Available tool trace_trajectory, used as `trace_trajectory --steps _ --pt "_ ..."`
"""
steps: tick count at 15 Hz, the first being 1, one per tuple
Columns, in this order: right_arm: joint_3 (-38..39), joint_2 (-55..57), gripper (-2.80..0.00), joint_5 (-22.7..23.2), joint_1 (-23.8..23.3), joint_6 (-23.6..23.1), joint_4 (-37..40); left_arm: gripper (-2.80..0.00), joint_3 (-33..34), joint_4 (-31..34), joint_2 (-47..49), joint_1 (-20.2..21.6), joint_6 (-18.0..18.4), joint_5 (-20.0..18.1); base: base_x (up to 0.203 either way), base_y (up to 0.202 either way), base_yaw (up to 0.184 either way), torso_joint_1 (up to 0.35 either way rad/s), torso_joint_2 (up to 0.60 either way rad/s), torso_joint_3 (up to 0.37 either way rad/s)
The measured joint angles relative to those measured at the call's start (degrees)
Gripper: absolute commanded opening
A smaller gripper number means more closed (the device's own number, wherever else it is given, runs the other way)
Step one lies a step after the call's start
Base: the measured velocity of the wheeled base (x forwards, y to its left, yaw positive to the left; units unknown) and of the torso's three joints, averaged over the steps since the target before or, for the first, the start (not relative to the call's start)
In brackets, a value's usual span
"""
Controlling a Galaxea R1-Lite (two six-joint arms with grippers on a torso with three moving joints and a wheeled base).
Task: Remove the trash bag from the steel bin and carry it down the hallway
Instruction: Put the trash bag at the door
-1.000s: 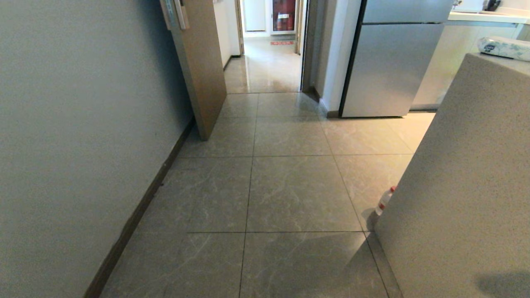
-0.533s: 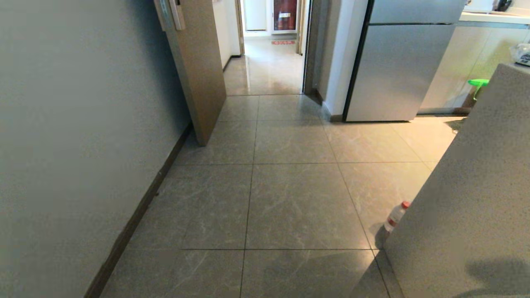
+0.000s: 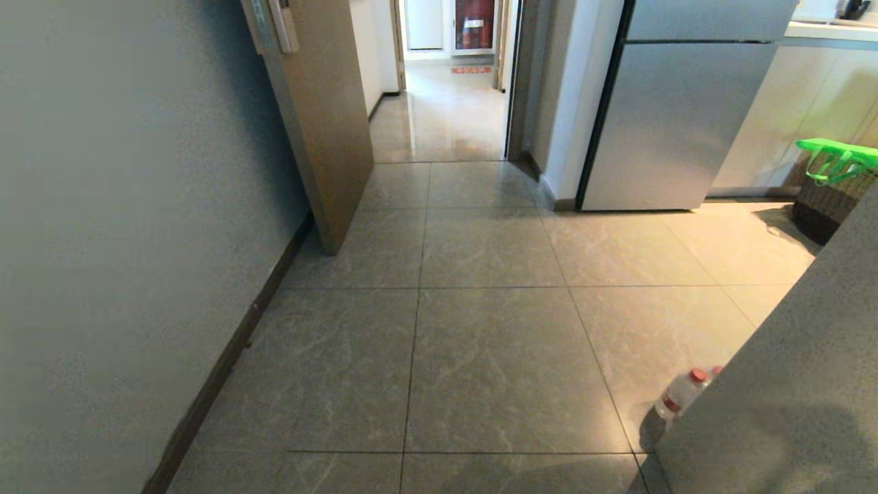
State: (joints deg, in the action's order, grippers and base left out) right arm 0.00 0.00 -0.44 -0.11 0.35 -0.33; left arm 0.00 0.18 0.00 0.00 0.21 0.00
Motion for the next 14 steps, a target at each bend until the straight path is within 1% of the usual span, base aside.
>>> trace_trajectory --steps 14 --pt "0.0 0.0 -2.80 0.0 0.0 -0.1 0.0 -2.80 0.0 0.0 0.0 0.0 0.0 0.0 0.190 0.000 0.001 0.002 0.00 0.002"
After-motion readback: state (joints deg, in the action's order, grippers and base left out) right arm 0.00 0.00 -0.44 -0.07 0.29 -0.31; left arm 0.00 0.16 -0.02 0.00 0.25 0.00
